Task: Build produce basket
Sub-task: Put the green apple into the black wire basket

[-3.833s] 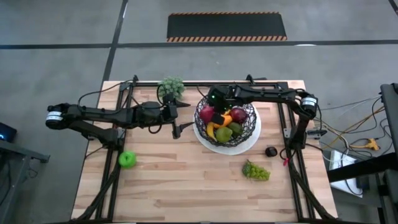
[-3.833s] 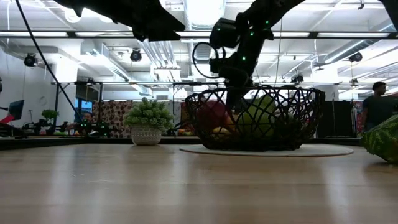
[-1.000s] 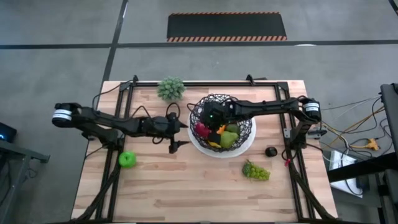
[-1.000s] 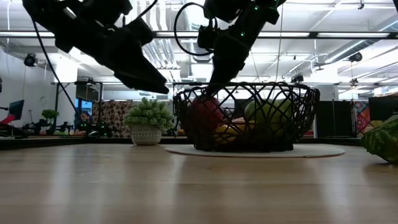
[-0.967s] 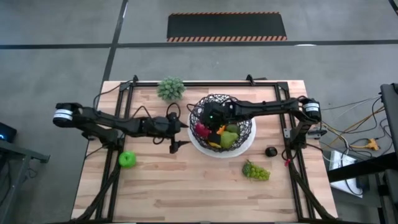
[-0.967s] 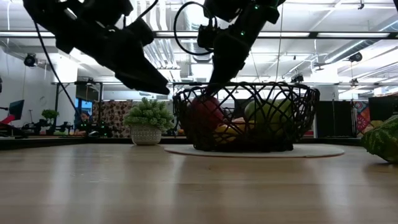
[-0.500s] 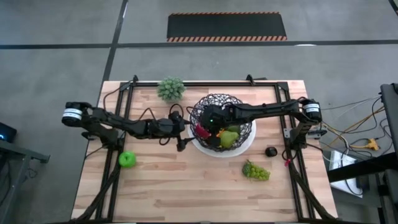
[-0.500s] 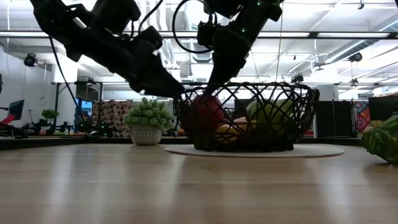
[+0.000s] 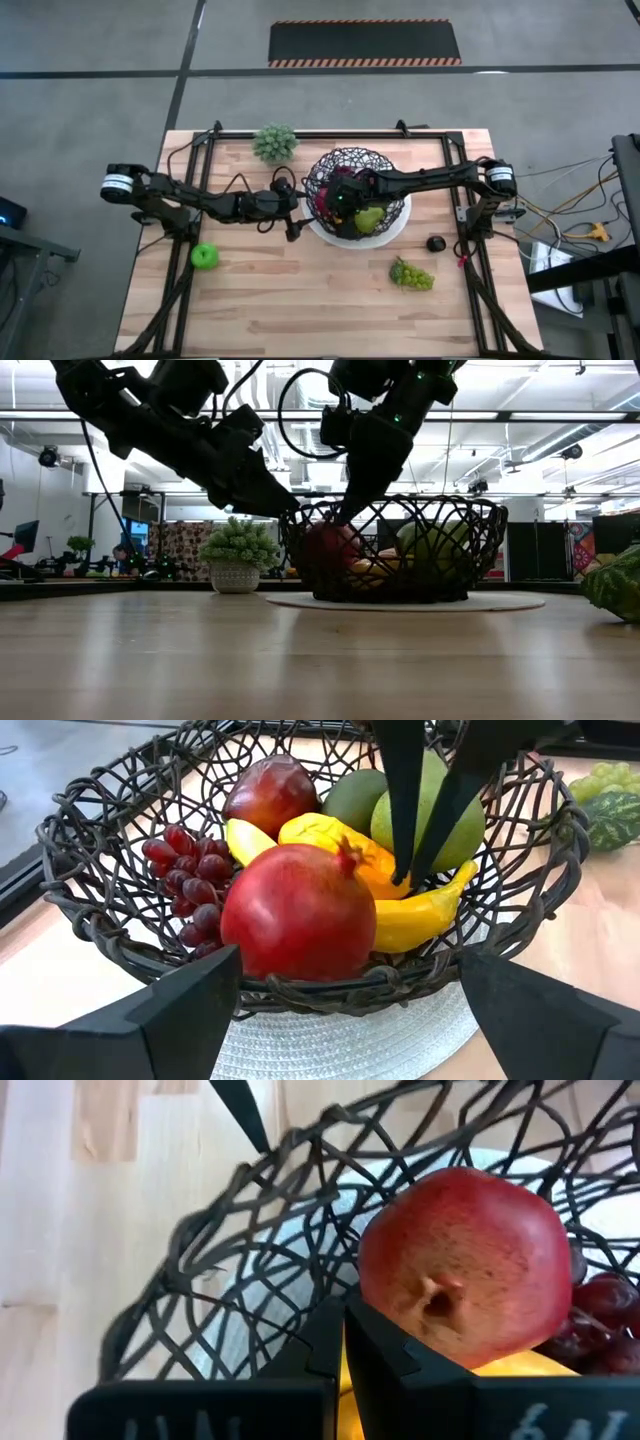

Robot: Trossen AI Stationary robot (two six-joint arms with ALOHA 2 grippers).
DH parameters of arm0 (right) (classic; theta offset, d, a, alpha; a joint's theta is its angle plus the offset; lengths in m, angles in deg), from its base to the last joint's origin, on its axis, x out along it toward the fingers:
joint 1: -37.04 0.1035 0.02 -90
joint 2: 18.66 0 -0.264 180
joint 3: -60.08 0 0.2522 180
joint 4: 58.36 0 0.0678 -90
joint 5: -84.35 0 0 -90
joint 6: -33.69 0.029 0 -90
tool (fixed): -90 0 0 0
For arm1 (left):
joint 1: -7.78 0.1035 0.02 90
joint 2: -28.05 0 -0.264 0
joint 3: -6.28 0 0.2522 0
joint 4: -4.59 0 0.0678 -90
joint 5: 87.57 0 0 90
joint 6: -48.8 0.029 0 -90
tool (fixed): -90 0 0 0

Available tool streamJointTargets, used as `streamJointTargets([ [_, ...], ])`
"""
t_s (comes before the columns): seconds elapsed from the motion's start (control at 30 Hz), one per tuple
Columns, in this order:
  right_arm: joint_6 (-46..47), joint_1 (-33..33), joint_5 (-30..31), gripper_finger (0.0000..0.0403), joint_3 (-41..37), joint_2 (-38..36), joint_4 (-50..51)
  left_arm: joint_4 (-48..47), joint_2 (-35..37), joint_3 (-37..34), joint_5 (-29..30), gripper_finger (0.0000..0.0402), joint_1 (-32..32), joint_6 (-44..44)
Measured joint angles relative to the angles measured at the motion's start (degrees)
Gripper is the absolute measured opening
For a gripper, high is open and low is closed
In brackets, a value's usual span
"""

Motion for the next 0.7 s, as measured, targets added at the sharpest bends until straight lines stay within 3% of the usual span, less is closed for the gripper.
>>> streamJointTargets([
  [0.43, -1.65, -0.02, 1.60, 0.0008, 1.52, -0.82, 0.28, -0.02, 0.21, -0.08, -0.05, 0.0354, -0.02, 0.00],
  [0.7, -1.39, 0.99, 4.01, 0.0008, 0.00, -8.10, 2.19, -3.06, 3.24, -0.17, -0.32, 0.0354, -0.77, -0.01],
])
